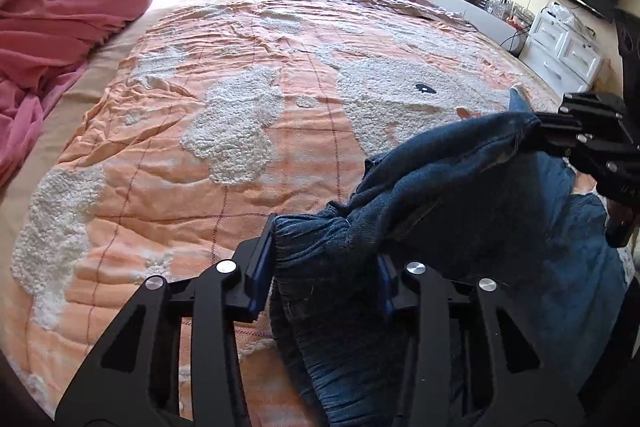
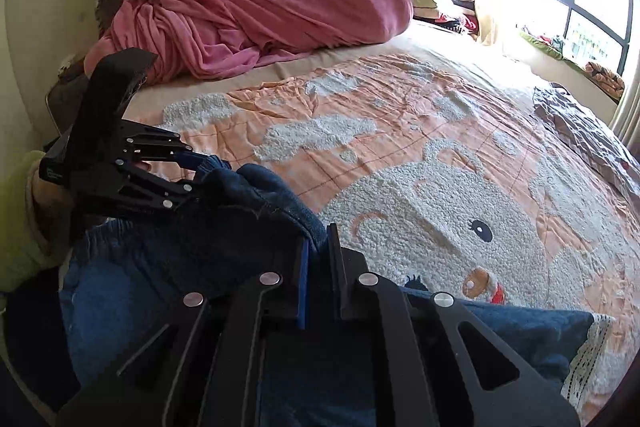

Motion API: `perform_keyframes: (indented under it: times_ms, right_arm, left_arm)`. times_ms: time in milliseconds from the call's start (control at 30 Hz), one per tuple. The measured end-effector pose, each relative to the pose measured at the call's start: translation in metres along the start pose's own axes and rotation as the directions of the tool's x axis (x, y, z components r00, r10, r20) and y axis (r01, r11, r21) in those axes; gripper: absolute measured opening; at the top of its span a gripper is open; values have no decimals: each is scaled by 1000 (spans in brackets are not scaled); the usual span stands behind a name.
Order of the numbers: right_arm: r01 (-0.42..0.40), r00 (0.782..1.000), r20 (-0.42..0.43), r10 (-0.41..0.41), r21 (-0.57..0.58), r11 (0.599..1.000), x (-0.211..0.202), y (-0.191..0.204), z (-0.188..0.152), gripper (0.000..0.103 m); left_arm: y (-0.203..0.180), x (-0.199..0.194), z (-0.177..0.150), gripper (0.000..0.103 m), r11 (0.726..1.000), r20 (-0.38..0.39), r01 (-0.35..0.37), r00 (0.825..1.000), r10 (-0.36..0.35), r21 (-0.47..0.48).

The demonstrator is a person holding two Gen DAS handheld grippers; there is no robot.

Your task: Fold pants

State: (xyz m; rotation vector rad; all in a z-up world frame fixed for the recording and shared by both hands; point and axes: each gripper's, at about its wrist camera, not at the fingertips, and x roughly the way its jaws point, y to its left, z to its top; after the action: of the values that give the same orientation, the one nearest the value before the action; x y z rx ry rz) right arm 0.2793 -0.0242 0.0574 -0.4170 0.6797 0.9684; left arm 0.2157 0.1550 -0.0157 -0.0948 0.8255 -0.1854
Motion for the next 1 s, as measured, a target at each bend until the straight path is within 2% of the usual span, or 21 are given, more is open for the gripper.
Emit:
perform_keyframes:
  times_ms: [100,267,433,533,600,767,1000]
  right_arm:
    - [21,1000,20,-22,33,999,-10,8,-9,7]
    - [43,996,70,-47,66,997,-36,30,-28,7]
    - [34,993,106,-46,106,994,-67,59,-53,7]
    - [13,990,137,-29,114,993,-86,79,-63,7]
    - [32,988,148,-43,78,996,-97,98,-70,7]
    - [-9,992,123,0,72,997,-105,133,-95,7]
    - [-18,999,27,17,65,998,-83,163,-121,7]
  left_arm:
    - [-1,-11,-2,28,1000,31,28,999,-27,-9]
    - [-11,-38,-5,28,1000,99,30,995,-30,5]
    - [-34,-78,-22,28,998,204,-27,979,15,53]
    - [-44,-95,-42,28,998,226,-57,973,46,40]
    - [-49,-107,-54,29,998,240,-65,969,58,23]
    - [-54,-129,-86,29,998,233,-50,971,58,-38]
    - [-62,-127,-111,29,994,140,-100,985,104,-35]
